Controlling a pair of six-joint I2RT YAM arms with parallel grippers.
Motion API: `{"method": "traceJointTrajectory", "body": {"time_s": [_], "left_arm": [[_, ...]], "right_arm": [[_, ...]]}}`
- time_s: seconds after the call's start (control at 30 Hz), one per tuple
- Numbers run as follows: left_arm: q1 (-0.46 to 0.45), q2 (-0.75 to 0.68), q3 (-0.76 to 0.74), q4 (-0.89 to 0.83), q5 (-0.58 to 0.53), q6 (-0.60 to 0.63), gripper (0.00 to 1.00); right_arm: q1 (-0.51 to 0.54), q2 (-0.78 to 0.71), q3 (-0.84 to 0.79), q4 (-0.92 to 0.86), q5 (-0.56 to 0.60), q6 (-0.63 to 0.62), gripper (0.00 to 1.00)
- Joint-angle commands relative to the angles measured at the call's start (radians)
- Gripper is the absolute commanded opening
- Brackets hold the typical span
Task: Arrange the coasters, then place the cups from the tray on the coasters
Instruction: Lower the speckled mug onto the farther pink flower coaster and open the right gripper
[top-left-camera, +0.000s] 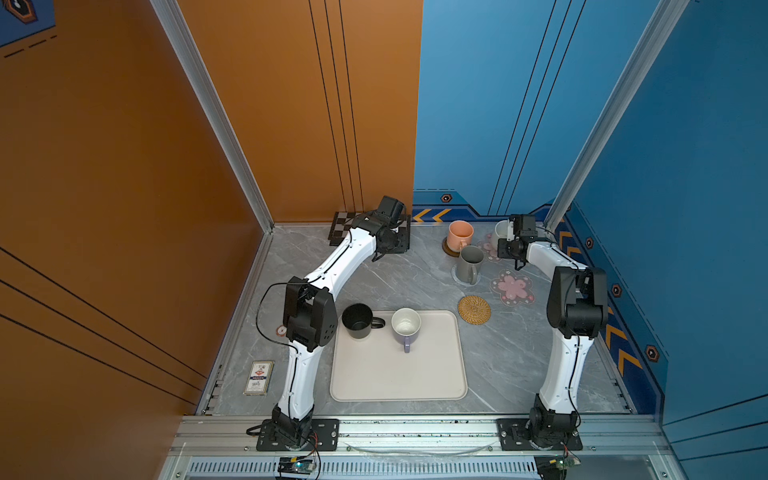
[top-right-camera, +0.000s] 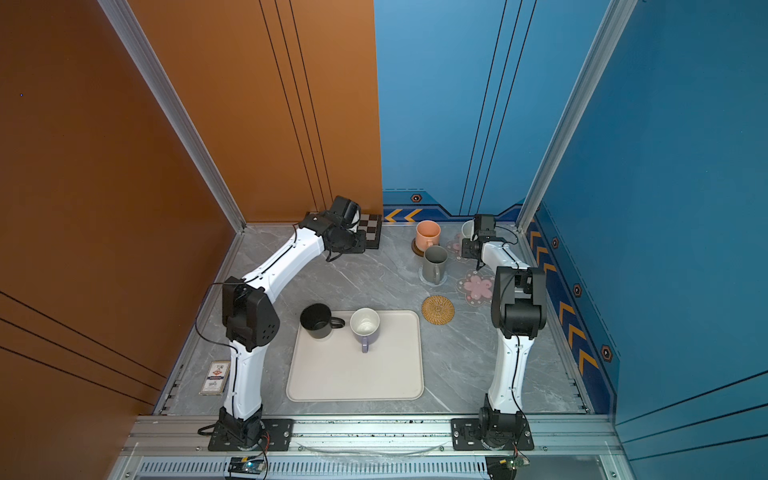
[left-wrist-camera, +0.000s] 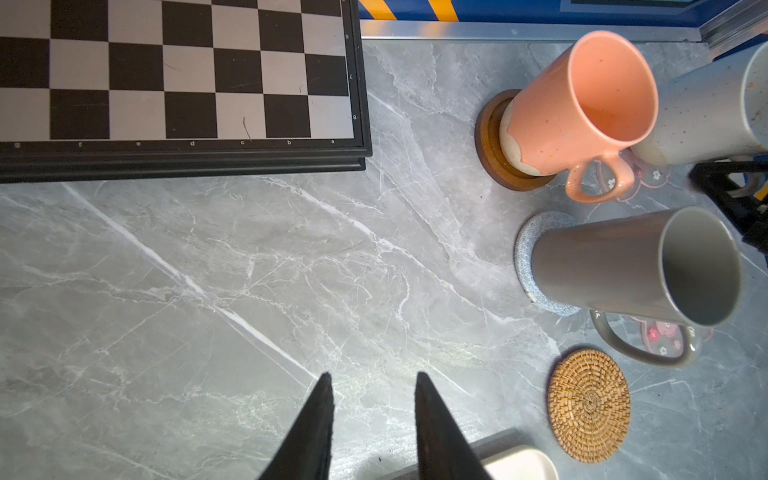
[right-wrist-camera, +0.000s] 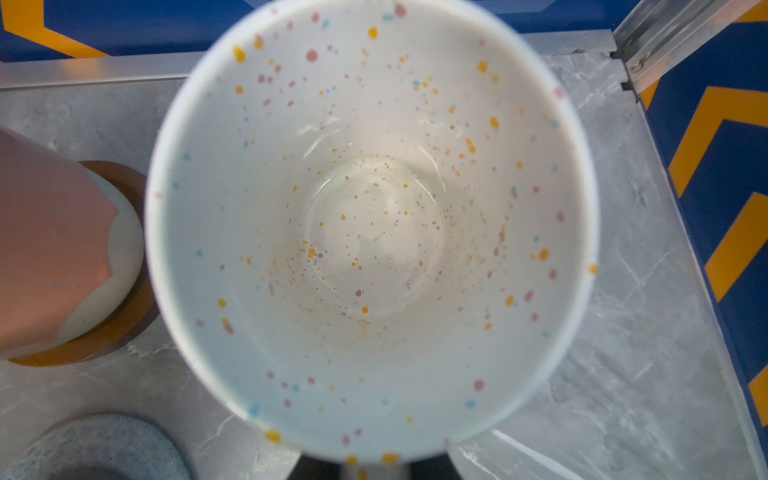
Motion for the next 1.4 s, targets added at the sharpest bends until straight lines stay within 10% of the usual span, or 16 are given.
{"method": "traceJointTrajectory", "body": {"time_s": [0.0,1.37], "left_arm": [[0.009,0.021,0.025,-0.011,0.01,0.01,0.34],[-0.008,0.013,0.027,-0.009,0.016,-0.006,0.34]], "right_arm": [[0.008,0.008,0.068,0.101,-0.015,-0.009,0.0],[0.005,-0.061,0.025,0.061,-0.005,-0.025,0.0]]}}
